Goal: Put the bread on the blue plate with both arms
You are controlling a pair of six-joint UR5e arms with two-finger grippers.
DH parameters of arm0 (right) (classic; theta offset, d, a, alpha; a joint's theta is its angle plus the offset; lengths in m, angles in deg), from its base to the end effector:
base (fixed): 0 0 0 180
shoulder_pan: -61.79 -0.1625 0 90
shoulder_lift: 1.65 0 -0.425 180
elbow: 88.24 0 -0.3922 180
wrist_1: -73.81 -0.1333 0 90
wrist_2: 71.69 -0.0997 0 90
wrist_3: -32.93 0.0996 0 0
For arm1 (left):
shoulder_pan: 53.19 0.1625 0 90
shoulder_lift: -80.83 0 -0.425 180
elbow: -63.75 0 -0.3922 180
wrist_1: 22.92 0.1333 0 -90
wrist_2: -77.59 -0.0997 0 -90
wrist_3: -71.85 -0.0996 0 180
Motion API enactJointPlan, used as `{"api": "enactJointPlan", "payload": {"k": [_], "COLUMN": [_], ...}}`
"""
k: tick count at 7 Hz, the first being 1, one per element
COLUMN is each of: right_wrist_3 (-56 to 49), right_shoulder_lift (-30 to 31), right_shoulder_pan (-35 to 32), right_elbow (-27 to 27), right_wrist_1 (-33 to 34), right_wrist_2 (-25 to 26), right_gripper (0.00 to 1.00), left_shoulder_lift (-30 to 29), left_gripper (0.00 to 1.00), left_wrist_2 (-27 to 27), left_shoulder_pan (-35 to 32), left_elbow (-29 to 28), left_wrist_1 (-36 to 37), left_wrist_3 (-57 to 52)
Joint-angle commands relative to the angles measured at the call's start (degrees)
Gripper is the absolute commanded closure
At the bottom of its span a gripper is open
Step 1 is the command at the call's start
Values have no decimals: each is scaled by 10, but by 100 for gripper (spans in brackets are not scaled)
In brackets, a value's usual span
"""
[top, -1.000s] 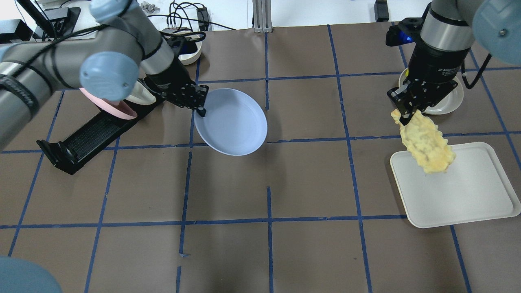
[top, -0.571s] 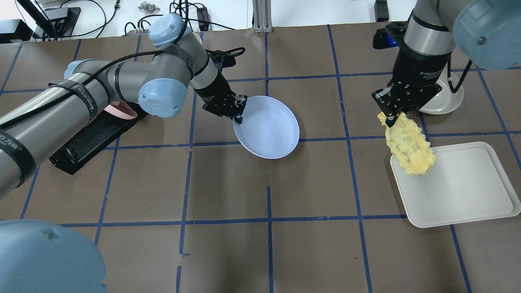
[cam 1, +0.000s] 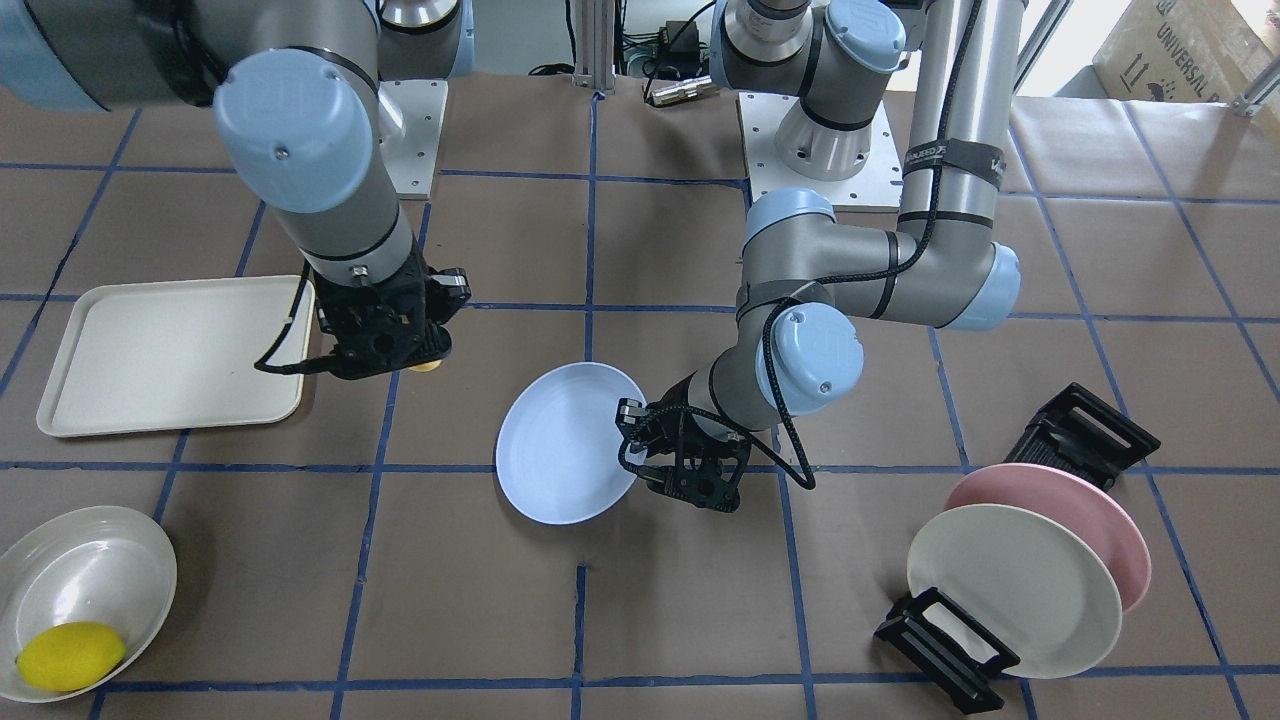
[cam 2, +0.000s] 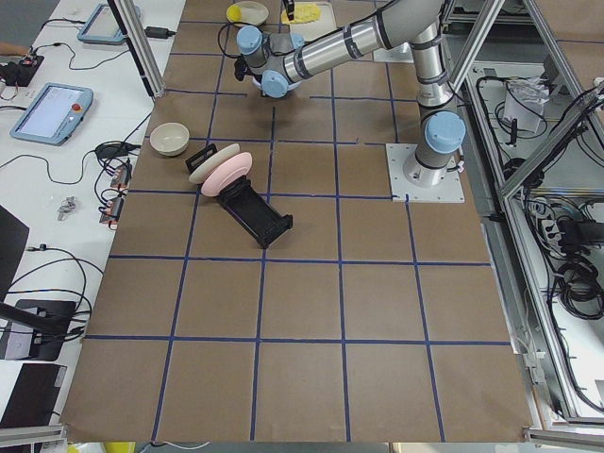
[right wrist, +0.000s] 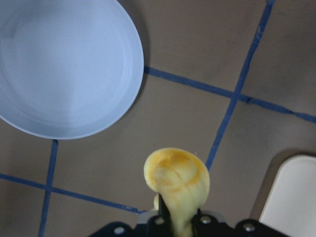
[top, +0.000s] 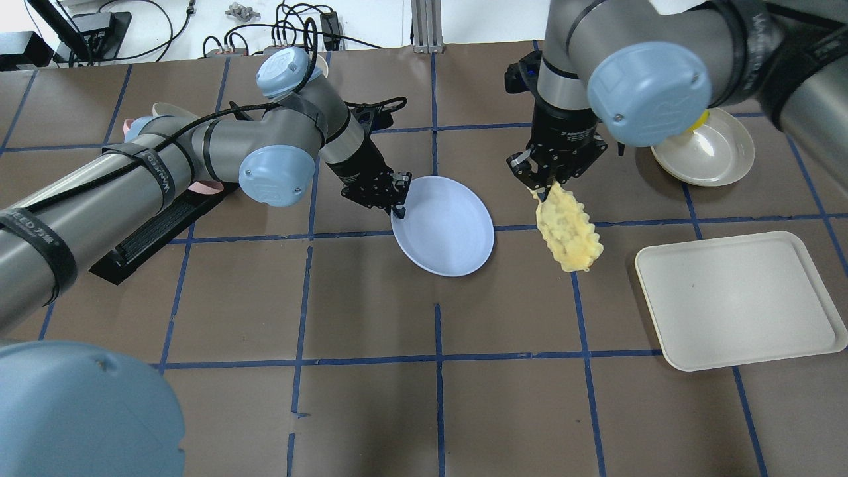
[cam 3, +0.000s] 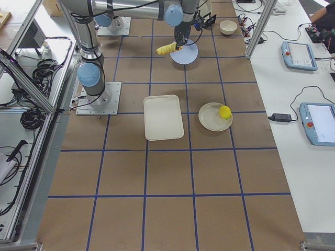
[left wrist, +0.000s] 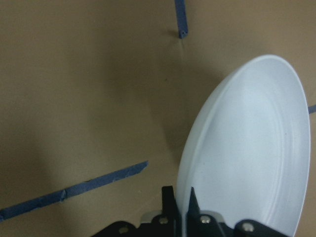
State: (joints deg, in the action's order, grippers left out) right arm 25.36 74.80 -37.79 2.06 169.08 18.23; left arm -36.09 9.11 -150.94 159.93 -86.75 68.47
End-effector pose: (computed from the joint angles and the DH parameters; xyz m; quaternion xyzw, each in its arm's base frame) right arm 0.2255 -0.5340 0.3684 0.1486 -0.9861 -0.0748 0.0006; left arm -0.2504 -0.5803 0.2233 -0.0839 -0.9771 -0.0664 0.1840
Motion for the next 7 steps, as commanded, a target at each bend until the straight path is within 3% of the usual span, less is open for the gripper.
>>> {"api": "enactJointPlan", "payload": {"k": [1,2,5,6,7], "right_wrist_3": [25,26,34,38,45], "right_shoulder_lift": [-75,-111,-211,-217,-224], "right_shoulder_pan": [-36,-46,-64,-83,-85], "right_elbow": [-3,-21,-117,-122,-118], "right_wrist_1": [105,130,129,130,130], "right_wrist_2": [-27,-33,-32,-29,-30], "right_gripper": [85,83,80,75,30], "left_shoulder_lift": [1,15,118,156,185], "left_gripper": [9,0,0,0,0], "left_wrist_2": [-2,-11,-77,-144,-171], "left_shoulder_pan": [2,7,79,80,80], "left_elbow": [4,-1,4,1,-13], "left_wrist_1": [1,-1,-58,-85,-142], "left_wrist_3": [2,6,0,-1,-5]}}
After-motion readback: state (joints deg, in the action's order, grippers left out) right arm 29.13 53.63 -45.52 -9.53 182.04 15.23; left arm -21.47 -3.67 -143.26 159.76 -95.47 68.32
